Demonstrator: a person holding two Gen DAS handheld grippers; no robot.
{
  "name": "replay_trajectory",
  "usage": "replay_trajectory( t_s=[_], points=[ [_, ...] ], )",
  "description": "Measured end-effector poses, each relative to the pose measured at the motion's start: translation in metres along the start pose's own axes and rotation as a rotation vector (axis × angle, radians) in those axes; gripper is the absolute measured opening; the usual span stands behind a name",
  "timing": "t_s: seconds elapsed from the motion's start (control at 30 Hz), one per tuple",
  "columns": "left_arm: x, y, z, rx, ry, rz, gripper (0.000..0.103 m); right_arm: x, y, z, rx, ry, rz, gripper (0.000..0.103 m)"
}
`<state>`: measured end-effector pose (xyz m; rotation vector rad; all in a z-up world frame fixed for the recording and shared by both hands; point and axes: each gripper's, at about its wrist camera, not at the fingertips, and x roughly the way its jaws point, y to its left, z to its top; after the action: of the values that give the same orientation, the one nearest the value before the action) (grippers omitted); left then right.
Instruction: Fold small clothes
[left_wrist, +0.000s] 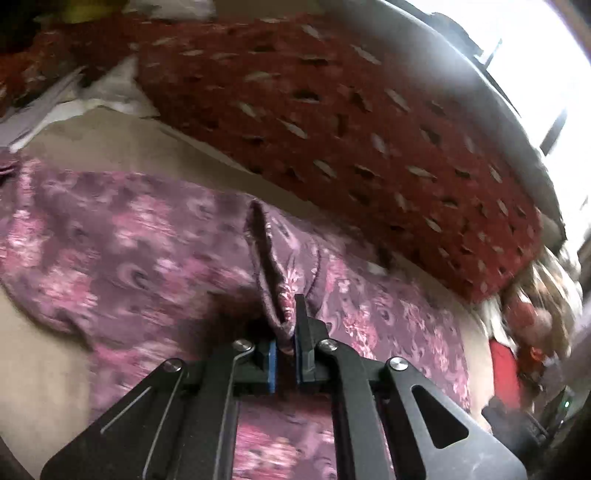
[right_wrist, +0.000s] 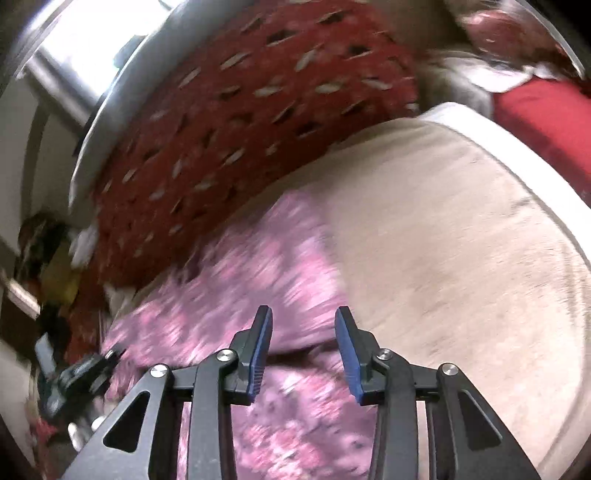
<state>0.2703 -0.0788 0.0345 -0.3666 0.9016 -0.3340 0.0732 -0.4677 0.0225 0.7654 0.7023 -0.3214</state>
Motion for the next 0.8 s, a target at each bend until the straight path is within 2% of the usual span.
replay_trajectory(
  t_s=[0.1, 0.2, 0.27, 0.37, 0.43, 0.5, 0.57, 0.6, 0.67, 0.73, 0.8],
  points=[
    [0.013, 0.021, 0.002, -0.074, 0.069, -0.018, 0.004, 0.018, -0.017, 0.007, 0.087, 0.018, -0.002, 0.041],
    [0.021, 0.026, -0.001, -0.072, 0.101, -0.012, 0.004, 0.037, -0.024, 0.008, 0.139, 0.043, -0.003, 0.041],
    [0.021, 0.023, -0.003, -0.046, 0.11, -0.015, 0.005, 0.057, -0.022, 0.008, 0.164, 0.077, 0.029, 0.04],
    [0.019, 0.022, -0.001, -0.032, 0.119, -0.004, 0.005, 0.066, -0.007, 0.008, 0.105, 0.103, 0.07, 0.008],
    [0.016, 0.027, 0.003, -0.057, 0.12, -0.003, 0.009, 0.056, 0.001, 0.007, 0.074, 0.026, 0.064, 0.008],
    [0.012, 0.038, 0.007, -0.115, 0.111, -0.026, 0.01, 0.054, -0.002, 0.005, 0.072, 0.003, 0.035, 0.008],
    [0.003, 0.047, 0.012, -0.154, 0.09, -0.041, 0.01, 0.068, -0.006, 0.0, 0.045, 0.097, -0.037, 0.009],
    [0.0, 0.049, 0.014, -0.157, 0.079, -0.043, 0.01, 0.067, -0.006, -0.001, 0.043, 0.094, -0.038, 0.012],
    [-0.005, 0.049, 0.015, -0.157, 0.06, -0.056, 0.011, 0.049, 0.005, 0.0, 0.016, 0.012, -0.089, 0.015],
    [-0.001, 0.044, 0.011, -0.137, 0.071, -0.056, 0.024, 0.036, 0.021, 0.0, -0.025, -0.057, -0.083, 0.015],
    [0.012, 0.038, 0.006, -0.112, 0.104, -0.017, 0.026, 0.036, 0.042, 0.0, -0.081, -0.048, -0.057, 0.015]
  ],
)
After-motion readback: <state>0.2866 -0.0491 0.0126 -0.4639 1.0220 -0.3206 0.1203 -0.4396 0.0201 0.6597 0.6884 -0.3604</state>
